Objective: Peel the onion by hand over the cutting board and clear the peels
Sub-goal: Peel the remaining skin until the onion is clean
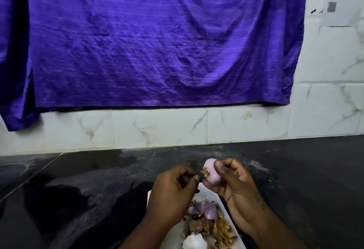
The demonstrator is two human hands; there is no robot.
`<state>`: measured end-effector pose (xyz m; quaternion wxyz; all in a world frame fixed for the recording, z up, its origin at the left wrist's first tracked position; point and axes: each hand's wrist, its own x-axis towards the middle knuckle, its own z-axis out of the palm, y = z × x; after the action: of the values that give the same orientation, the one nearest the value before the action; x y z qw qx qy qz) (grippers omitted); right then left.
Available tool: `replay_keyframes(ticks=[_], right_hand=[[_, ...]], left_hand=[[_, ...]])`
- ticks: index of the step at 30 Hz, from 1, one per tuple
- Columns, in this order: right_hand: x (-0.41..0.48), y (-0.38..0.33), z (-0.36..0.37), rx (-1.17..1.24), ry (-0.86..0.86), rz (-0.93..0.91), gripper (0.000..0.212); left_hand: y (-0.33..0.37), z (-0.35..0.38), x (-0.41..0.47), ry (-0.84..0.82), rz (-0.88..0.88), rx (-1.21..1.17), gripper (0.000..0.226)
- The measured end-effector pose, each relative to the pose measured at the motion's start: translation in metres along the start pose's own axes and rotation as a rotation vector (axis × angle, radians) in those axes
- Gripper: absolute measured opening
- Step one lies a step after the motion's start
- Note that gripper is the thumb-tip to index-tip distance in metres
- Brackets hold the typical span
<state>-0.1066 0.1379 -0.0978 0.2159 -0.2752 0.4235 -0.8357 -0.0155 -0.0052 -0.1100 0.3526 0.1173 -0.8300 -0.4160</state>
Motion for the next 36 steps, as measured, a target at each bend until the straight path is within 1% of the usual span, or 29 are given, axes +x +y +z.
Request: replay_keyframes(ticks=[2,3,4,5,6,7,10,11,13,14,16,18,22,23,25,26,27,29,33,34,36], right_hand=[[0.0,0.0,-0.001,0.042,-0.006,0.025,0.022],[0.001,0.0,-0.002,0.057,-0.002,0.035,0.025],[0.001,0.001,-0.002,0.064,0.004,0.04,0.031],[0.002,0.001,-0.003,0.066,0.011,0.036,0.041],[0.004,0.002,-0.006,0.063,0.024,0.032,0.052],[0.005,0.003,-0.008,0.055,0.038,0.029,0.058],[0.006,0.005,-0.011,0.028,0.039,0.02,0.05],[0.006,0.006,-0.011,0.004,0.038,0.014,0.055],[0.006,0.006,-0.009,-0.047,0.041,-0.004,0.078],[0.005,0.007,-0.008,-0.063,0.044,-0.006,0.086],[0.004,0.008,-0.008,-0.079,0.039,-0.006,0.092],[0.003,0.008,-0.007,-0.068,0.031,-0.003,0.092],[0.003,0.007,-0.003,-0.059,0.04,-0.015,0.091],[0.003,0.008,-0.004,-0.055,0.041,-0.018,0.086],[0.003,0.007,-0.005,-0.03,0.034,-0.004,0.067],[0.003,0.008,-0.005,-0.024,0.031,0.003,0.063],[0.004,0.009,-0.008,-0.022,0.032,0.005,0.068],[0.004,0.009,-0.009,-0.012,0.039,0.02,0.085],[0.006,0.008,-0.01,0.077,0.066,0.08,0.088],[0.007,0.007,-0.011,0.09,0.072,0.086,0.085],[0.007,0.006,-0.012,0.115,0.058,0.103,0.064]], left_hand=[[0.001,-0.001,-0.001,-0.018,0.034,0.03,0.024],[0.0,-0.001,-0.001,-0.024,0.051,0.048,0.021],[0.001,-0.002,-0.001,-0.034,0.066,0.052,0.013],[0.003,-0.002,-0.002,-0.046,0.087,0.048,0.016],[0.005,-0.002,-0.003,-0.061,0.097,0.016,0.027],[0.007,-0.001,-0.004,-0.074,0.101,-0.054,0.035],[0.017,-0.001,-0.008,-0.082,0.103,-0.253,0.048],[0.017,0.001,-0.008,-0.091,0.107,-0.291,0.051],[0.017,0.002,-0.008,-0.082,0.115,-0.309,0.05],[0.017,0.003,-0.008,-0.058,0.111,-0.305,0.049],[0.016,0.003,-0.007,0.001,0.094,-0.339,0.044],[0.015,0.004,-0.006,0.052,0.087,-0.375,0.04],[0.012,0.004,-0.004,0.131,0.146,-0.315,0.025],[0.012,0.004,-0.003,0.14,0.157,-0.305,0.023],[0.011,0.004,-0.002,0.15,0.184,-0.266,0.019],[0.012,0.004,-0.002,0.154,0.196,-0.241,0.018],[0.012,0.004,-0.002,0.153,0.198,-0.227,0.017],[0.01,0.004,-0.002,0.134,0.162,-0.251,0.019],[0.004,0.003,0.0,0.128,0.048,-0.297,0.022],[0.004,0.002,0.0,0.125,0.03,-0.298,0.024],[0.006,0.001,-0.001,0.097,0.044,-0.265,0.035]])
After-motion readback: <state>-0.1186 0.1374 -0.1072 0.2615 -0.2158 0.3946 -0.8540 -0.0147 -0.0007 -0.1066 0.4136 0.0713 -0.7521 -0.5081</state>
